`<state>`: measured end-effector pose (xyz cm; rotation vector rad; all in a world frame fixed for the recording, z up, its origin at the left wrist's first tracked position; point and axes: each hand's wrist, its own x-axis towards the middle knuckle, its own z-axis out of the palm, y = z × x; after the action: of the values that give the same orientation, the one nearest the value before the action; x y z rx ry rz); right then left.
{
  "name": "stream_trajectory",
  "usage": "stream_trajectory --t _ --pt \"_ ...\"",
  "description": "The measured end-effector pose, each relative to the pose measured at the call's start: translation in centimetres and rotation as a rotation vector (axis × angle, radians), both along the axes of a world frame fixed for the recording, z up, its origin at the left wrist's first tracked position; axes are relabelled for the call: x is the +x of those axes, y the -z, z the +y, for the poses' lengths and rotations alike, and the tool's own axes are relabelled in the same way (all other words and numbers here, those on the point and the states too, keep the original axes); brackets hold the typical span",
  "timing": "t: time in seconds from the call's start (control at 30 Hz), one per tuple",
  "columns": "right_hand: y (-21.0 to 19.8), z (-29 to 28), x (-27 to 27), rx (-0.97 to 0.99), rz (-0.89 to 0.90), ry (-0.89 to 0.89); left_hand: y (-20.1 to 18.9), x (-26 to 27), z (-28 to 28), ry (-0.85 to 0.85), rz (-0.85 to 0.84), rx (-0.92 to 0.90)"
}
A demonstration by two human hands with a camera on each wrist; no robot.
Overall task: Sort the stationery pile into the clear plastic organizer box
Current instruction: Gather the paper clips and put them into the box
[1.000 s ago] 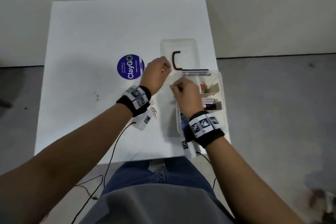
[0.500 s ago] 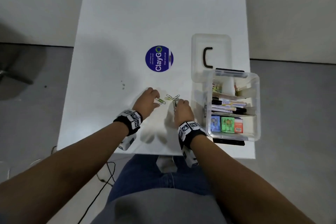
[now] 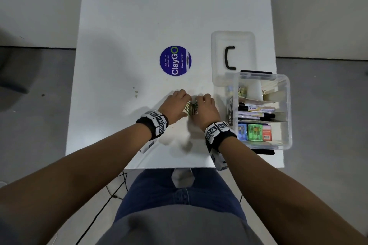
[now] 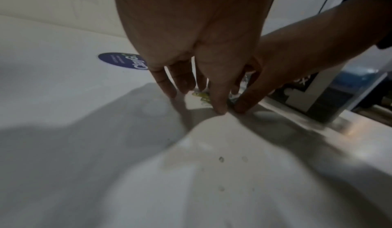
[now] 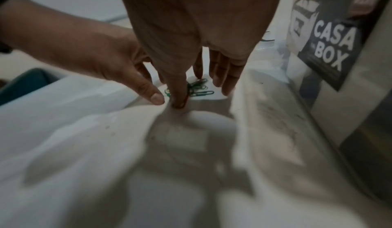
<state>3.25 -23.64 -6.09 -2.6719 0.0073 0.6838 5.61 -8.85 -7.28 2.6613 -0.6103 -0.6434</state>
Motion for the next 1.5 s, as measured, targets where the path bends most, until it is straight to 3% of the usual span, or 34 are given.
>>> stream_trajectory --t 0.4,0.73,1.0,1.13,1.27,1.37,1.5 --pt "-0.2 0.4 0.5 -0.068 0.061 -0.118 0.1 1.0 -0.5 0.078 -0.001 0.105" --pt "-1.4 -0.6 2.0 0.036 0.080 0.128 -0.4 1.2 -0.4 0.136 -0.068 0.184" --pt "-6.7 -4.7 2.4 0.428 -0.139 0.409 -3.5 1.9 -1.9 -0.041 0.024 0.161" --pt "-10.4 -9.6 2.0 0.574 -0.241 0.546 -8.2 2.4 -5.4 -0.221 -0.038 -0.204" --pt "-12.1 -16.2 1.7 0.530 -0.335 0.645 -12.9 2.7 -12.2 -0.271 -0.086 -0.475" --pt "-11.7 -19.8 1.8 0.313 -0.298 0.637 -14.2 2.9 -18.2 -0.207 -0.074 -0.469" --pt "-10.9 -21.5 1.7 0.192 -0.223 0.490 -13.4 3.1 -24.0 -0.183 -0.040 -0.339"
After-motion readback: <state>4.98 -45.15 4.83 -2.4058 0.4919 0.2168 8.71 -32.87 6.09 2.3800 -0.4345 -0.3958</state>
